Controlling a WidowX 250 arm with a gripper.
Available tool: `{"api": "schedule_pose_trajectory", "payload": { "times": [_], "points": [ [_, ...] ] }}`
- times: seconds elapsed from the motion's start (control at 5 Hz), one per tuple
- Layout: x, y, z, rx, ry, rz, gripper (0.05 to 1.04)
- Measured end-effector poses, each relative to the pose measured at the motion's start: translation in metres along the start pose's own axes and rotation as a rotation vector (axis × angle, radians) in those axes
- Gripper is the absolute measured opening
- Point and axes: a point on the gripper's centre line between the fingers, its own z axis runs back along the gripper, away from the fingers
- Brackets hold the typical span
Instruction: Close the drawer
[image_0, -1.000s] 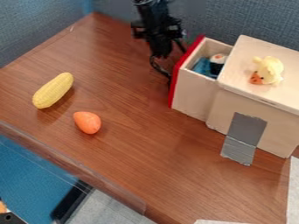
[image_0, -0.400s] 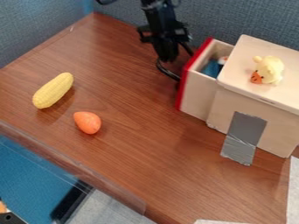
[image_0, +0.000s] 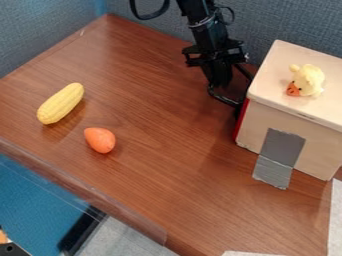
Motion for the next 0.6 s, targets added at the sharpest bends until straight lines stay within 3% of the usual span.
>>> {"api": "schedule_pose_trajectory", "payload": {
  "times": [0.2,0.6],
  "points": [
    [-0.0049,-0.0042,-0.0052,0.006,0.024,0.001,0.406],
    [-0.0085,-0.0026,-0.0036,0.034,0.046,0.031,0.98]
  ]
}}
